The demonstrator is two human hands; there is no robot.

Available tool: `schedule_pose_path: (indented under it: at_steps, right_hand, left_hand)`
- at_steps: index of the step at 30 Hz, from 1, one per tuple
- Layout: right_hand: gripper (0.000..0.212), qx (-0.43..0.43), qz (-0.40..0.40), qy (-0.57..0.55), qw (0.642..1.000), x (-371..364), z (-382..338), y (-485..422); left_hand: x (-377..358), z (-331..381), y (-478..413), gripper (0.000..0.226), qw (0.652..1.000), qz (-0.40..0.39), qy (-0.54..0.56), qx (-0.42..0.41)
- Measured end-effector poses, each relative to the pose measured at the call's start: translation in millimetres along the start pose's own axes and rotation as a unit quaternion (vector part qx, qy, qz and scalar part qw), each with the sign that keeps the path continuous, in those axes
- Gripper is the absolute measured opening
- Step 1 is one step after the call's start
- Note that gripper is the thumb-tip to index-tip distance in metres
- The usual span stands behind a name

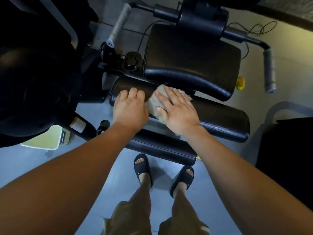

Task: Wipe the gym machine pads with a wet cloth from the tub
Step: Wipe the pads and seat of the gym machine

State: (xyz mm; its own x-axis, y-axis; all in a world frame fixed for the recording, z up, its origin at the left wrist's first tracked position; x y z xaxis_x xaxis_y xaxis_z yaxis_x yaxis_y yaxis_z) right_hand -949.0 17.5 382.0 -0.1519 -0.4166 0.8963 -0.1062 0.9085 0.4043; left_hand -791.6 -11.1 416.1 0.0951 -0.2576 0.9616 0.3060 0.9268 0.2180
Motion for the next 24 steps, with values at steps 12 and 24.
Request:
schedule_pose_path:
  at_steps: [12, 24]
  right_hand:
    - [0.054, -0.232, -0.04, -0.044, 0.971, 13.8, 115.5, 27.3]
    - [0.048, -0.192, -0.094, -0.157, 0.964, 15.2, 81.5, -44.4]
  left_hand:
    - [1.7, 8.7, -4.3, 0.033, 1.0, -0.005, -0.026, 0.009]
    - [-0.8, 10.2, -13.2, 0.034, 0.998, 0.01, -0.01, 0.061]
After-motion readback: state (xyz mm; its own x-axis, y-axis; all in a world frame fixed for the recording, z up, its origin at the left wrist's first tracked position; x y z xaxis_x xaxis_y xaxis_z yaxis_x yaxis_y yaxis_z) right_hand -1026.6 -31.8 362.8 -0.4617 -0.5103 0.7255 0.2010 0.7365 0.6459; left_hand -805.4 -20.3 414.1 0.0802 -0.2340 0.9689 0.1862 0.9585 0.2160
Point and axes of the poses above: each hand's wrist, its own y-axis away from the middle knuckle, its own x-axis out of the back of the hand, z = x × y, the point moved 7 cm from there along -y, towards the middle knuckle, and after that the axes turned 5 degrees about -x, right-handed, at the moved point
